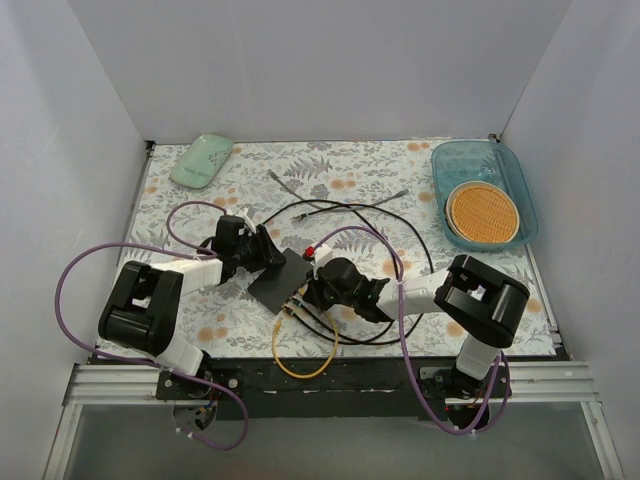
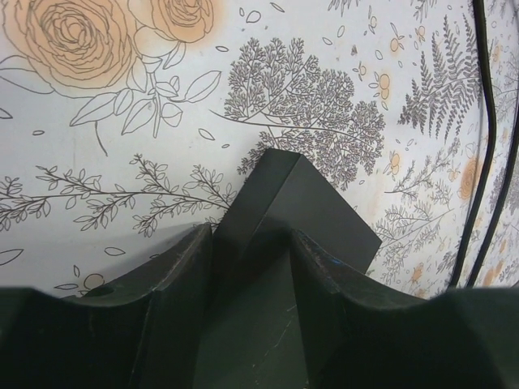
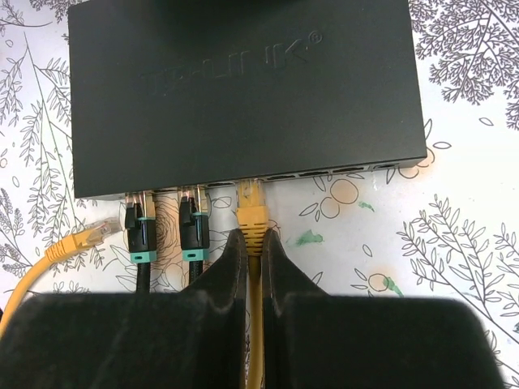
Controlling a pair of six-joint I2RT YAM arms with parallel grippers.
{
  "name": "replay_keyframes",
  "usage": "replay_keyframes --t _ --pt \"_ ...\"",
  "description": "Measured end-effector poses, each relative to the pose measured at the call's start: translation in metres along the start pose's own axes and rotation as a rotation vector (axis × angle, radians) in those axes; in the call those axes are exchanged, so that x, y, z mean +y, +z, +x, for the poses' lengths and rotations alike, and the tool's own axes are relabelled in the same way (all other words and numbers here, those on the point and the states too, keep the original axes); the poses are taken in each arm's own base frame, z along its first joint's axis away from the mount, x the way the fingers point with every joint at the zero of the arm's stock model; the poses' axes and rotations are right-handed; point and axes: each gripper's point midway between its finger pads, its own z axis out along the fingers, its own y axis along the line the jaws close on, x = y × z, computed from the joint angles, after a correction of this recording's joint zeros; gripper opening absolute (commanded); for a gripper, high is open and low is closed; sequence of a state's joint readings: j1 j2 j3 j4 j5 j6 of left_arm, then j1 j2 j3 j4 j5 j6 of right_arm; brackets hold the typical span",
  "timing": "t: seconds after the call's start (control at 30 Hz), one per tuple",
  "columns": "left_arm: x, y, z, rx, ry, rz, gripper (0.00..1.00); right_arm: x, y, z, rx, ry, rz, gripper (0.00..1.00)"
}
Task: Insert the plug into the switch port
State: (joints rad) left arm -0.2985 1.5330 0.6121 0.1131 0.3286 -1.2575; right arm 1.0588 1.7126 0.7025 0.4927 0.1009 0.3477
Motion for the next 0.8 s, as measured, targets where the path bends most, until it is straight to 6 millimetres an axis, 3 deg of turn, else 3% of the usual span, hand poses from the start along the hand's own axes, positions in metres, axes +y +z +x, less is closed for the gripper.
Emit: replay_keyframes --t 0.8 --pt "0.010 -0.003 -0.009 -0.076 -0.008 -0.040 0.29 0.004 0.014 -0.008 0.002 0.034 0.014 0.01"
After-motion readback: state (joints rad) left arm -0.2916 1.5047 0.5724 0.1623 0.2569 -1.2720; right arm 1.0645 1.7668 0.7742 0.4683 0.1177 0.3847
